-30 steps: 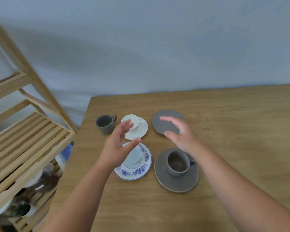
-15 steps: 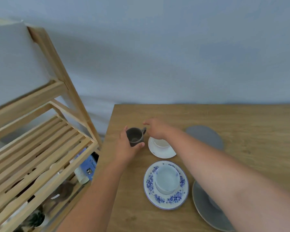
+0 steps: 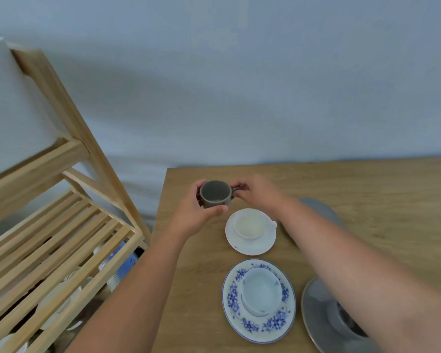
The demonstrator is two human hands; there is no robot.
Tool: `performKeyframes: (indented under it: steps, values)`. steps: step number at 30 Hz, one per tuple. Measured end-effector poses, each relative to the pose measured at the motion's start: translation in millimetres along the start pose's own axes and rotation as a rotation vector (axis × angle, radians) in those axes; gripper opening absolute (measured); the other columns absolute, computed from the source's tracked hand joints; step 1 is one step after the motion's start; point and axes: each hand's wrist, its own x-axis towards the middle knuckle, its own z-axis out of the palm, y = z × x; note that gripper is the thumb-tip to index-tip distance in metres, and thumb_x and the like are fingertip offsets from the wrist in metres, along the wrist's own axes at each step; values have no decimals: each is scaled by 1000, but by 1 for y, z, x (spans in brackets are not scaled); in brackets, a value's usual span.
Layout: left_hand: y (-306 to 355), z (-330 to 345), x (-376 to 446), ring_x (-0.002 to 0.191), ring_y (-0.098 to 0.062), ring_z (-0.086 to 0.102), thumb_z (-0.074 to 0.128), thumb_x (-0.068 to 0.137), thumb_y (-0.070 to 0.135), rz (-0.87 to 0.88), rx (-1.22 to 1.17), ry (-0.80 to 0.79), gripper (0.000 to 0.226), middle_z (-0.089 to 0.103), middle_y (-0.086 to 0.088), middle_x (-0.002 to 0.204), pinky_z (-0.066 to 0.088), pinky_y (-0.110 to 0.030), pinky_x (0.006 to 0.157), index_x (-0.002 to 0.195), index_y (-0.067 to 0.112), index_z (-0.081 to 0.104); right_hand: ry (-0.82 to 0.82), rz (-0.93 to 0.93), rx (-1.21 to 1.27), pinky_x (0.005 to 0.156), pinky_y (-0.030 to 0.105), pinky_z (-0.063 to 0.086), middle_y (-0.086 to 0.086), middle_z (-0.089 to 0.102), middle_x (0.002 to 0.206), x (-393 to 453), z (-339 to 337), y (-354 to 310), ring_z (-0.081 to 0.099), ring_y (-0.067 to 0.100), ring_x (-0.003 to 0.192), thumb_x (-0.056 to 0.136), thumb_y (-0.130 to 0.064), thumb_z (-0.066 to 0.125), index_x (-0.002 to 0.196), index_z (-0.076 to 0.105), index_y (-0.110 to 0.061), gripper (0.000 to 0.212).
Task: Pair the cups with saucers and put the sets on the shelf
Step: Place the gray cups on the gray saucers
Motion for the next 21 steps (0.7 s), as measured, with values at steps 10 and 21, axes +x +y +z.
performKeyframes:
  steps: [10, 21]
  values:
    - [21, 78, 46, 116, -14, 60, 89, 68, 11, 52, 190, -267, 83, 62, 3, 124, 46, -24, 95, 138, 16, 45, 242, 196, 134, 78, 28, 50, 0, 72, 87, -37, -33, 89, 66, 14, 79, 84, -4, 67, 100, 73, -14, 20]
    - [4, 103, 38, 110, -12, 56, 90, 67, 18, 23, 335, -286, 80, 61, 6, 123, 45, -27, 93, 136, 22, 48, 254, 311, 118, 85, 36, 52, -2, 68, 87, -52, -12, 114, 65, 20, 87, 87, -4, 63, 100, 73, -17, 20]
